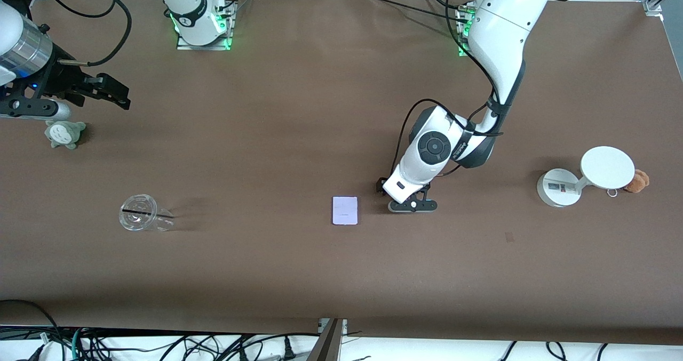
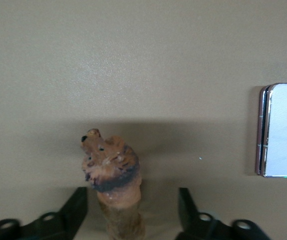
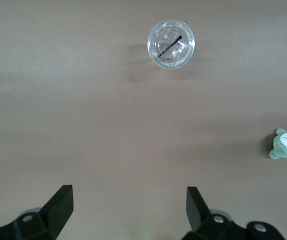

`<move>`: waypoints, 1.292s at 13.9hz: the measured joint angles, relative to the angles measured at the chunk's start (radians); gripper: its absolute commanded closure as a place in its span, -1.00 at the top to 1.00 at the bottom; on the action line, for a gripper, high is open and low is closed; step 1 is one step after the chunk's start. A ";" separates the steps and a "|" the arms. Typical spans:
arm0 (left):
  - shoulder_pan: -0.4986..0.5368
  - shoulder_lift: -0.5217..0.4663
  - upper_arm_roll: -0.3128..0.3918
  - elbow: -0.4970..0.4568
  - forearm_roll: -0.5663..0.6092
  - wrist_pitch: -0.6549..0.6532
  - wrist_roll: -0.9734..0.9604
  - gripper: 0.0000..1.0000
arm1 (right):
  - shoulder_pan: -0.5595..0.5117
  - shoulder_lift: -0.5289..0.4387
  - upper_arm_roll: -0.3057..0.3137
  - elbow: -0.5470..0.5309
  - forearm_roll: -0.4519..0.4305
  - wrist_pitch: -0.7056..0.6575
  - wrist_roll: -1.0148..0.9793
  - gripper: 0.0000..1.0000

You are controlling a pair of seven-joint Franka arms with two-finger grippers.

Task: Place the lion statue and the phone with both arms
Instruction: 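Carry the lion statue with the left gripper toward the white container, then lower the lion beside the container while the right gripper reaches the phone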

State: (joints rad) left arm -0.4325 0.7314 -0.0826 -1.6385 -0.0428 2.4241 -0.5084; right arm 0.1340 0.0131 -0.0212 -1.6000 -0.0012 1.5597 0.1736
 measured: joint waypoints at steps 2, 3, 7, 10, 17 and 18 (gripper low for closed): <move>0.000 -0.004 0.002 0.001 0.000 0.001 -0.018 -1.00 | 0.000 0.000 0.000 0.000 0.000 0.001 0.000 1.00; 0.002 -0.011 0.006 0.002 0.000 -0.002 -0.021 -1.00 | 0.000 0.000 0.000 0.000 0.000 0.001 0.000 0.99; 0.063 -0.101 0.023 0.010 0.002 -0.111 0.025 -1.00 | 0.000 0.000 0.000 0.001 0.000 0.001 0.000 0.99; 0.187 -0.175 0.029 0.010 0.002 -0.201 0.176 -1.00 | 0.000 0.002 0.002 0.002 0.000 0.005 0.000 0.99; 0.495 -0.236 0.027 -0.146 0.003 -0.153 0.537 -1.00 | 0.043 0.115 0.018 0.006 -0.001 0.015 -0.002 0.99; 0.509 -0.243 0.026 -0.192 0.003 -0.113 0.548 -1.00 | 0.044 0.142 0.018 0.006 -0.001 0.012 -0.002 0.99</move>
State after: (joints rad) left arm 0.0762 0.4888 -0.0564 -1.8308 -0.0401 2.3106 0.0393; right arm 0.1778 0.1547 -0.0029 -1.5944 -0.0019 1.5715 0.1713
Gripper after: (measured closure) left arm 0.652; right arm 0.000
